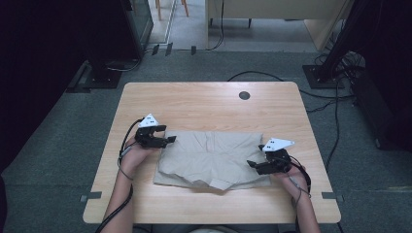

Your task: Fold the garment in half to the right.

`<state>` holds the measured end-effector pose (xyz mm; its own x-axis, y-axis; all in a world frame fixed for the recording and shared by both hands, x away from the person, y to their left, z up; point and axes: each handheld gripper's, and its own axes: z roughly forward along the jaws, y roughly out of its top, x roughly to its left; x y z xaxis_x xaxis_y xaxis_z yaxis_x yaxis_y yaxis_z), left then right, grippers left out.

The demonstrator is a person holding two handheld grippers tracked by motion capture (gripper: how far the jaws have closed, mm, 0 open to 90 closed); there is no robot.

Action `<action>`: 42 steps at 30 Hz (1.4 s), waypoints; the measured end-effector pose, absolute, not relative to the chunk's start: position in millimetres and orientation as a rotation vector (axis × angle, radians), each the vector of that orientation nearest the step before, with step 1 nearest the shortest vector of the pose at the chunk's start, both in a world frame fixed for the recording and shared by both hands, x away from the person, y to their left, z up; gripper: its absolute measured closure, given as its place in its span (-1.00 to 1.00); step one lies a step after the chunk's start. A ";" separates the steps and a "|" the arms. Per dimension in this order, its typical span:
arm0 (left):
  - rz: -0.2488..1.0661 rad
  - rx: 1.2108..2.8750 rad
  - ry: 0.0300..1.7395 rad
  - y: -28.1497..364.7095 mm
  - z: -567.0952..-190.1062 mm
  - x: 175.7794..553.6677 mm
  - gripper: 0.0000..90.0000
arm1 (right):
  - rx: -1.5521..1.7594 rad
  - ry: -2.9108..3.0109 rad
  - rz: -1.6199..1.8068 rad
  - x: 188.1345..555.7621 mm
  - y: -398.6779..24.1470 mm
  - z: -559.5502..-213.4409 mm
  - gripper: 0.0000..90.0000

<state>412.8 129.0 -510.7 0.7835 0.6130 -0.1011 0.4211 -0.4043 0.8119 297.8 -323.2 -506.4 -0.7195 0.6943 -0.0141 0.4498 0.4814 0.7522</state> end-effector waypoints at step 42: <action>0.357 2.153 0.813 122.0 -527.4 416.8 -0.31 | 1.316 2.149 0.943 291.1 -296.7 -509.1 -0.53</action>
